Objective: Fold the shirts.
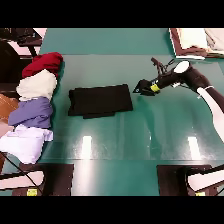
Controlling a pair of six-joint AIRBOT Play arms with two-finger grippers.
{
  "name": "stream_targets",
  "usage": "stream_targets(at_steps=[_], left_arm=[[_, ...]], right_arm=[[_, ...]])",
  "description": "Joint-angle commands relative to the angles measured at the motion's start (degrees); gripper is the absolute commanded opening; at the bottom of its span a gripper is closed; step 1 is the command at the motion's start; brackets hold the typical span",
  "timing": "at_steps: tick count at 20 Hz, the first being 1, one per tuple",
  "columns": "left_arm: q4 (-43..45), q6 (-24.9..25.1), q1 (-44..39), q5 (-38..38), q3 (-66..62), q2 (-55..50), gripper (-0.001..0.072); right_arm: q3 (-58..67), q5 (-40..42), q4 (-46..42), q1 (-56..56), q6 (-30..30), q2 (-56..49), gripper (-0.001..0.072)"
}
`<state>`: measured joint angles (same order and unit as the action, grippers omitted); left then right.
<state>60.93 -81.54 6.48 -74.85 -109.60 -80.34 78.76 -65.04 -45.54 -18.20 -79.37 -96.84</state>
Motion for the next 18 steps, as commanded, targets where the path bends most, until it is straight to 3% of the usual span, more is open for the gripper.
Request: stream_targets(at_steps=[1,5,6,7,9,13,15,18], left_arm=[[-0.72,0.13,0.04,-0.17,0.02,-0.24,0.0026],[-0.70,0.11,0.04,-0.20,0.02,-0.26,0.0026],[-0.74,0.09,0.02,-0.26,0.02,-0.26,0.0026],[-0.83,0.02,0.04,-0.61,0.02,-0.26,0.0026],[-0.90,0.04,-0.28,-1.22,0.02,-0.24,0.0025],[1.73,0.11,-4.92,-0.76,0.02,-0.24,0.0025],[2.86,0.15,-8.70,-0.79,0.02,-0.24,0.0025],[3.13,0.61,-13.57,-0.79,0.02,-0.24,0.0025]], right_arm=[[-2.03,3.69,10.64,-0.59,2.67,-4.72,0.0574],[5.88,1.31,12.92,-6.23,3.13,-12.76,0.0560],[7.93,1.44,12.94,-7.39,3.04,-14.36,0.0494],[9.88,1.55,12.92,-8.46,3.04,-15.74,0.0375],[13.18,1.36,12.52,-9.42,3.06,-17.18,0.0018],[15.50,2.91,11.91,-5.42,3.13,-13.05,0.0017],[15.47,2.84,5.75,-0.55,2.58,-8.04,0.0017],[15.47,-0.72,-7.76,9.20,-3.30,0.33,0.0017]])
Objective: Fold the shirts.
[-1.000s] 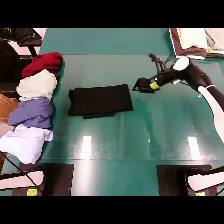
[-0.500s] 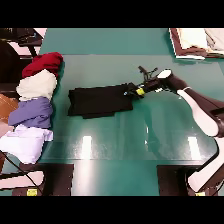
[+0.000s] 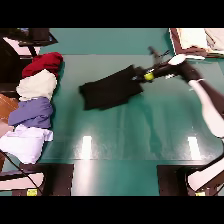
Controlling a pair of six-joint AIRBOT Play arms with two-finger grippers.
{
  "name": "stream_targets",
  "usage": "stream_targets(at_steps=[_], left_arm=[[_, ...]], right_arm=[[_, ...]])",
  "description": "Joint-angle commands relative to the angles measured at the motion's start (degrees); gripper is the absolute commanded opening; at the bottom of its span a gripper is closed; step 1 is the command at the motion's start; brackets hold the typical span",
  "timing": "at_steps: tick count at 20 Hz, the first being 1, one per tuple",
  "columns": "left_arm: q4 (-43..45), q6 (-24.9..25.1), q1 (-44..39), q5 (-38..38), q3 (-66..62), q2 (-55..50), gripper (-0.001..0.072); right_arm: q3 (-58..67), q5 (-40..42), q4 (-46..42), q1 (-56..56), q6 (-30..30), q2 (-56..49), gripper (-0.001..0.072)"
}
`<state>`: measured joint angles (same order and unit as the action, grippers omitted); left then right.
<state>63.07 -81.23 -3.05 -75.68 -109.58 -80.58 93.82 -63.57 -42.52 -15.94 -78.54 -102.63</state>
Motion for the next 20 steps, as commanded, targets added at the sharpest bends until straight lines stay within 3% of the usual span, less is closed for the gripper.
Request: stream_targets(at_steps=[1,5,11,18,19,20], left_arm=[[0.98,0.28,-5.31,0.07,0.00,0.00,0.0025],[1.01,0.22,-8.66,0.17,0.00,0.00,0.0025],[0.87,-1.31,-9.94,2.16,0.00,-0.02,0.0025],[0.90,-1.27,-9.94,2.51,0.00,0.00,0.0026],[0.92,-1.25,-9.94,2.51,0.00,0.00,0.0026],[0.92,-1.22,-9.94,2.49,0.00,0.00,0.0026]], right_arm=[[0.42,-3.85,-14.73,11.02,-5.70,8.94,0.0017],[-2.08,-7.17,-24.55,28.83,-8.66,19.12,0.0017],[-17.07,-4.15,-25.05,55.21,-9.05,30.01,0.0017],[-25.35,-6.60,-25.18,63.65,-7.76,32.00,0.0040],[-25.33,-8.13,-25.24,63.65,-6.21,32.02,0.0286],[-24.83,-9.57,-26.97,64.11,-4.85,32.00,0.0608]])
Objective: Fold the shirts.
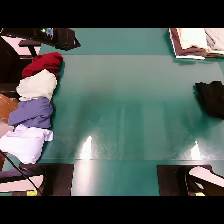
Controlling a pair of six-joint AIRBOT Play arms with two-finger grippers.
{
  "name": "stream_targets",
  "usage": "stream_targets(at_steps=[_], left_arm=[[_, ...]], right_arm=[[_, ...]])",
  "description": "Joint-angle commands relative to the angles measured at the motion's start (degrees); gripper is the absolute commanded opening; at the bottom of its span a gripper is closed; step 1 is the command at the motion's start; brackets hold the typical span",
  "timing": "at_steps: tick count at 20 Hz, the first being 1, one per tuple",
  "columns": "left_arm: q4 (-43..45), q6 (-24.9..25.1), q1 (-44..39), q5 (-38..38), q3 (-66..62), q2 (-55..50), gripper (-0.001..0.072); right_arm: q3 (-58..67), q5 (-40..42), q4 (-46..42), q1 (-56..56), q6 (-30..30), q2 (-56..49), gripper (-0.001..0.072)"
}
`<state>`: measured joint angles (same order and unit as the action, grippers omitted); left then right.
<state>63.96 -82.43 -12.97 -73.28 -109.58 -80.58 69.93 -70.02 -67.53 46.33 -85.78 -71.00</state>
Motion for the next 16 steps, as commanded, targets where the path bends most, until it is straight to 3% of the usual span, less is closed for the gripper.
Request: stream_targets(at_steps=[1,3,5,7,10,16], left_arm=[[0.02,0.00,-0.02,0.04,0.00,0.00,0.0026],[0.04,0.42,-0.02,-0.55,0.00,0.00,0.0026],[0.11,0.44,-0.02,-0.81,0.00,0.00,0.0026],[0.09,0.39,-0.02,-0.81,0.00,0.00,0.0026],[0.09,0.35,-0.02,-0.15,0.00,0.00,0.0026],[-0.09,0.31,-0.02,-0.20,0.00,0.00,0.0026]], right_arm=[[-0.04,-4.09,-5.22,2.54,2.38,0.39,0.0669],[3.54,-6.93,-9.22,5.29,1.14,0.39,0.0657],[7.54,-8.79,-2.93,6.78,0.79,0.42,0.0592],[10.38,-10.10,7.28,4.50,1.36,0.76,0.0576],[10.58,-9.44,17.38,-5.90,2.78,3.41,0.0576],[10.58,-9.44,16.37,-35.41,2.89,5.75,0.0573]])
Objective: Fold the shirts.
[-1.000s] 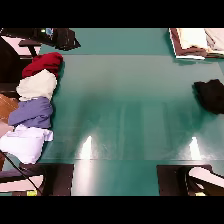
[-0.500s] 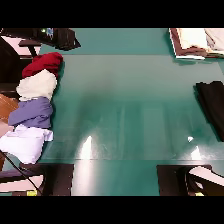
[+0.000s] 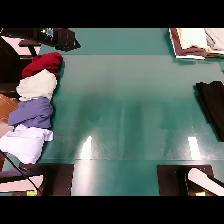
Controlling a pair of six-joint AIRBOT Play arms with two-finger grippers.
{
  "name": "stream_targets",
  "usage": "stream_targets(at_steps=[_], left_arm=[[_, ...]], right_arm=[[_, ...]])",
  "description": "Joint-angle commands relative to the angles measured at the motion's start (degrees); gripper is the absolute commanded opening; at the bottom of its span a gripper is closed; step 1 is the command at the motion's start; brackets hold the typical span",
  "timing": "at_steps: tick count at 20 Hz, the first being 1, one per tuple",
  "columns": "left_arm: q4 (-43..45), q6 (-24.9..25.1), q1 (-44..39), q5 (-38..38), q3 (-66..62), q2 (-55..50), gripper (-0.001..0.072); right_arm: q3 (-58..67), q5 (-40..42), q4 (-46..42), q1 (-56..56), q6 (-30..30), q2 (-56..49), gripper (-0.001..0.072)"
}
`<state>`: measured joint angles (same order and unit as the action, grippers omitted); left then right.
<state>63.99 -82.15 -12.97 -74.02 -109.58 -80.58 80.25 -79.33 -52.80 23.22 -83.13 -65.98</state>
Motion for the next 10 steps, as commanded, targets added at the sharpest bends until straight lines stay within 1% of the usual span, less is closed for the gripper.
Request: stream_targets(at_steps=[1,2,3,4,5,6,10], left_arm=[[-0.11,0.02,-0.02,0.92,0.00,0.00,0.0026],[-0.11,0.02,-0.02,1.36,0.00,0.00,0.0026],[-0.11,0.02,-0.02,1.60,0.00,0.00,0.0026],[-0.11,0.02,-0.02,1.57,0.00,0.00,0.0026],[-0.11,0.02,-0.02,1.57,0.00,0.00,0.0026],[-0.11,0.02,-0.02,1.60,0.00,0.00,0.0026],[-0.11,0.02,-0.02,1.60,0.00,0.00,0.0026]], right_arm=[[0.26,-0.11,1.62,-16.44,0.26,0.72,0.0572],[0.26,0.11,1.64,-20.50,0.26,0.72,0.0474],[0.24,0.61,1.62,-23.87,0.26,0.72,0.0323],[0.26,1.20,1.64,-27.02,0.28,0.72,0.0224],[0.26,1.44,1.62,-29.68,0.28,0.72,0.0083],[0.26,1.46,1.62,-31.65,0.39,0.72,0.0018],[0.26,1.31,1.66,-35.54,1.22,0.72,0.0018]])
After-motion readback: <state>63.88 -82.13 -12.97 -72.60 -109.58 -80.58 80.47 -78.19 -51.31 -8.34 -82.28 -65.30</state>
